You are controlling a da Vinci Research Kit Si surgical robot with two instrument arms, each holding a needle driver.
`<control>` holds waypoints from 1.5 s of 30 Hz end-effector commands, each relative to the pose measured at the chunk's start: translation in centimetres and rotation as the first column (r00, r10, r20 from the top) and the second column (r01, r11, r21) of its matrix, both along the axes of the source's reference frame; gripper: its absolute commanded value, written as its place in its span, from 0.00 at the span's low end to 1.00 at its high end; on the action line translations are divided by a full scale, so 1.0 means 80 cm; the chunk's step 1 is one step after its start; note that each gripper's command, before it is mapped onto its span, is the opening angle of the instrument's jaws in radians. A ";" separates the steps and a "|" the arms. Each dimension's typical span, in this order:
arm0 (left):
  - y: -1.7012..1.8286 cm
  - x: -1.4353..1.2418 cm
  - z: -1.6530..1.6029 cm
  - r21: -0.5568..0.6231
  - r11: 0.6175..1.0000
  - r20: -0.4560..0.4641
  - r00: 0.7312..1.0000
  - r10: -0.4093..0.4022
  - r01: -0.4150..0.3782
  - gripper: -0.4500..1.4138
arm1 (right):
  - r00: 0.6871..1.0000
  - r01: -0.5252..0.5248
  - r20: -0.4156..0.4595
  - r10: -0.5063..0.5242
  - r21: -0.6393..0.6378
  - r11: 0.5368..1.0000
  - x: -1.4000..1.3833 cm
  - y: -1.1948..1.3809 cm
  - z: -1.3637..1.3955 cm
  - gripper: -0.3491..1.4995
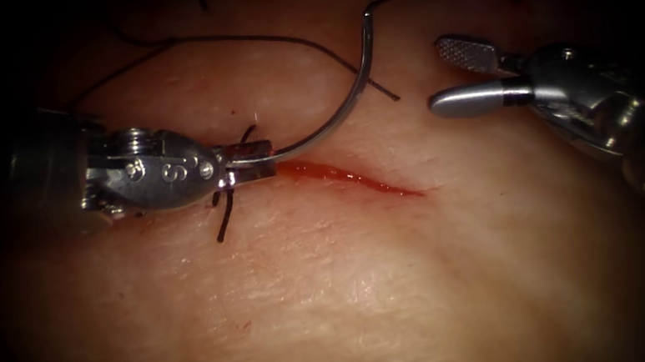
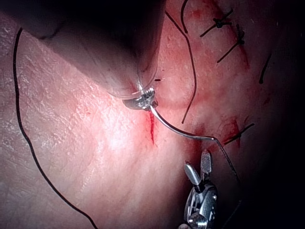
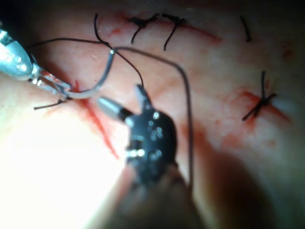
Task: Wound Closure
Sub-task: Transfer the needle to the right gripper, then readjust the position of the needle using the left gripper
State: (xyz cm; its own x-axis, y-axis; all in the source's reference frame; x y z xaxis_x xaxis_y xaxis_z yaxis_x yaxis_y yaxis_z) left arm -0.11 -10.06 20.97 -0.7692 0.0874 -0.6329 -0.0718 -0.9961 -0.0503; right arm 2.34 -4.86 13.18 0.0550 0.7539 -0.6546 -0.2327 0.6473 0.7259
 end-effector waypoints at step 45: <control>0.0029 -0.0024 -0.0097 0.405 0.910 0.161 0.972 -0.169 0.091 0.88 | 0.993 0.111 -0.014 -0.116 -0.183 0.977 0.0067 0.0014 0.0007 0.00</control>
State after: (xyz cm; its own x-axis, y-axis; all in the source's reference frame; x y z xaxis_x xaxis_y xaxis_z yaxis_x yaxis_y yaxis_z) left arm -0.25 -9.71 20.06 -0.5988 0.4639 -0.6529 -0.1498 -0.8657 -0.4777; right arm 2.83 -4.75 13.18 0.1231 0.6032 -0.7880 -0.1316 0.7970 0.5895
